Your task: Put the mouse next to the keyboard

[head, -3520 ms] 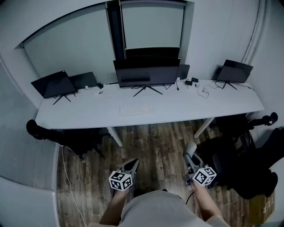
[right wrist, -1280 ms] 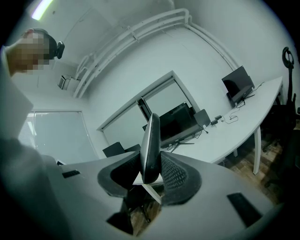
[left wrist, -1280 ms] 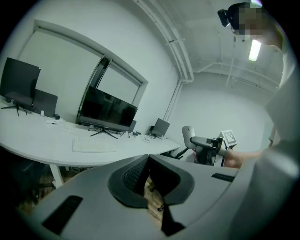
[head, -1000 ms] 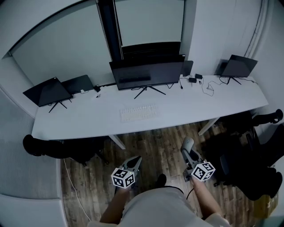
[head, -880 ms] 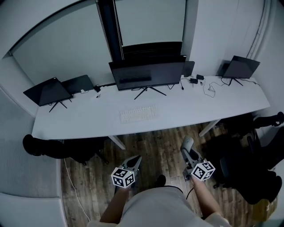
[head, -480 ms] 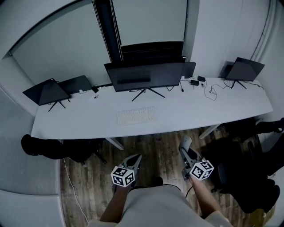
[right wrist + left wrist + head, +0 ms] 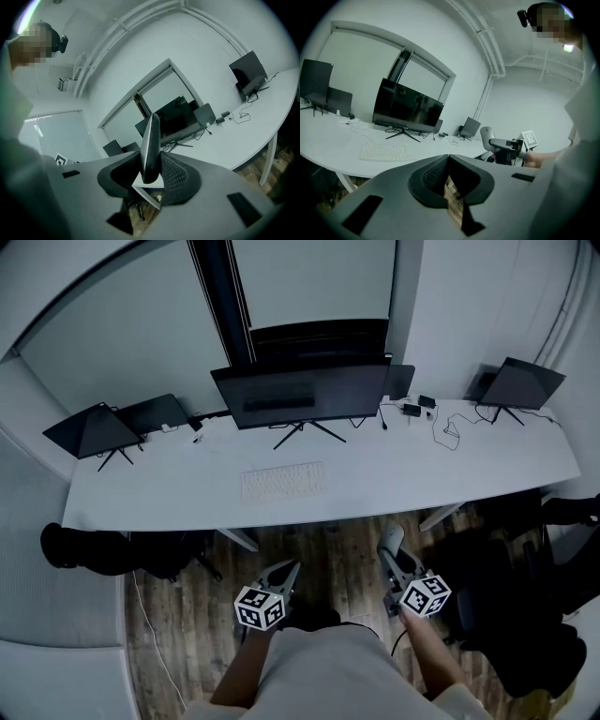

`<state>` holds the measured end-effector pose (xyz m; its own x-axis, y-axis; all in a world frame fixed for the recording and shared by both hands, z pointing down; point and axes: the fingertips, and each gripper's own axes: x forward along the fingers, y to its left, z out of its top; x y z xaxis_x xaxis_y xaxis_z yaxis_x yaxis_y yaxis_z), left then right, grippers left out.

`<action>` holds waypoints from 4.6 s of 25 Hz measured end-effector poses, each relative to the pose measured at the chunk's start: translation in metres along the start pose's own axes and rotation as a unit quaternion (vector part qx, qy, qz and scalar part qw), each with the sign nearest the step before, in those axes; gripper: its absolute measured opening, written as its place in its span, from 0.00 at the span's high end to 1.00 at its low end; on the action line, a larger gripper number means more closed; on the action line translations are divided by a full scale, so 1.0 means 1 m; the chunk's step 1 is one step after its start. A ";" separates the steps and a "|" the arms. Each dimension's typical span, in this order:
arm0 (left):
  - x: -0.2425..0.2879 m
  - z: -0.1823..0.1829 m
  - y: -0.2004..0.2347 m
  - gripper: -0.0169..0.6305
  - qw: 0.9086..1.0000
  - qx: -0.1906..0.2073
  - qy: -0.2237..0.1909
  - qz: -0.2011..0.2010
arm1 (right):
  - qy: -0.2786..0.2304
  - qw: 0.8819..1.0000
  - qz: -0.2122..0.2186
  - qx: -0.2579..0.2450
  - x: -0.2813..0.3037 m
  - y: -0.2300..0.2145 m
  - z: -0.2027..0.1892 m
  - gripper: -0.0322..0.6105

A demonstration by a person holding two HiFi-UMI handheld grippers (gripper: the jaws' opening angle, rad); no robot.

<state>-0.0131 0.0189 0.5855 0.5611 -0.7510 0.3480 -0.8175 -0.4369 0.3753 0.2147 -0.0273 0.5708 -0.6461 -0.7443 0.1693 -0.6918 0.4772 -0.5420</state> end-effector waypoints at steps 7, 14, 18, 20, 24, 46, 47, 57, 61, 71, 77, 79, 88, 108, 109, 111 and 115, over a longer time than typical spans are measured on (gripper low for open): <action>0.017 0.009 0.022 0.95 1.000 -0.001 0.003 -0.004 | 0.006 1.000 0.005 0.000 0.026 -0.002 -0.003 0.73; 0.043 0.031 0.060 0.95 1.000 -0.004 0.011 -0.023 | 0.013 1.000 -0.012 0.003 0.065 -0.004 0.002 0.73; 0.062 0.045 0.085 0.95 0.999 -0.006 0.018 -0.036 | 0.013 1.000 -0.026 0.010 0.093 -0.008 0.007 0.73; 0.070 0.049 0.098 0.95 0.999 -0.006 0.025 -0.042 | 0.016 0.999 -0.033 0.011 0.107 -0.009 0.006 0.73; 0.087 0.058 0.124 0.95 0.998 -0.002 0.039 -0.056 | 0.027 0.998 -0.047 0.008 0.136 -0.013 0.006 0.73; 0.127 0.050 0.206 0.95 0.990 -0.013 0.093 -0.101 | 0.098 0.989 -0.111 0.028 0.230 -0.029 -0.027 0.73; 0.127 0.049 0.206 0.95 0.990 -0.015 0.094 -0.099 | 0.101 0.988 -0.111 0.030 0.233 -0.031 -0.028 0.73; 0.146 0.044 0.214 0.95 0.993 -0.040 0.098 -0.055 | 0.156 0.984 -0.075 0.037 0.271 -0.057 -0.035 0.73; 0.161 0.051 0.214 0.95 0.994 -0.046 0.091 -0.027 | 0.187 0.980 -0.053 0.033 0.285 -0.078 -0.035 0.73; 0.189 0.057 0.207 0.95 0.993 -0.070 0.079 0.050 | 0.281 0.958 -0.005 0.046 0.326 -0.135 -0.063 0.73; 0.198 0.052 0.204 0.95 0.988 -0.092 0.080 0.094 | 0.323 0.942 0.001 0.097 0.353 -0.161 -0.088 0.73; 0.202 0.050 0.202 0.95 0.986 -0.099 0.081 0.105 | 0.340 0.936 0.004 0.091 0.358 -0.168 -0.097 0.73; 0.218 0.042 0.192 0.95 0.981 -0.110 0.092 0.134 | 0.380 0.923 -0.013 0.065 0.371 -0.198 -0.126 0.73; 0.221 0.021 0.182 0.95 0.972 -0.133 0.105 0.160 | 0.414 0.907 -0.031 0.064 0.381 -0.222 -0.146 0.60; 0.223 0.021 0.182 0.95 0.973 -0.132 0.106 0.158 | 0.417 0.907 -0.031 0.051 0.380 -0.224 -0.146 0.58; 0.226 0.023 0.181 0.95 0.974 -0.130 0.105 0.155 | 0.422 0.906 -0.032 0.024 0.376 -0.229 -0.145 0.54; 0.229 0.026 0.179 0.95 0.975 -0.123 0.103 0.150 | 0.423 0.906 -0.028 0.001 0.369 -0.234 -0.139 0.53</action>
<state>-0.0344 -0.2442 0.7104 0.3354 -0.7006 0.6298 -0.9074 -0.0605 0.4159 0.0933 -0.3489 0.8743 -0.6276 -0.1429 0.7653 -0.7305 0.4481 -0.5154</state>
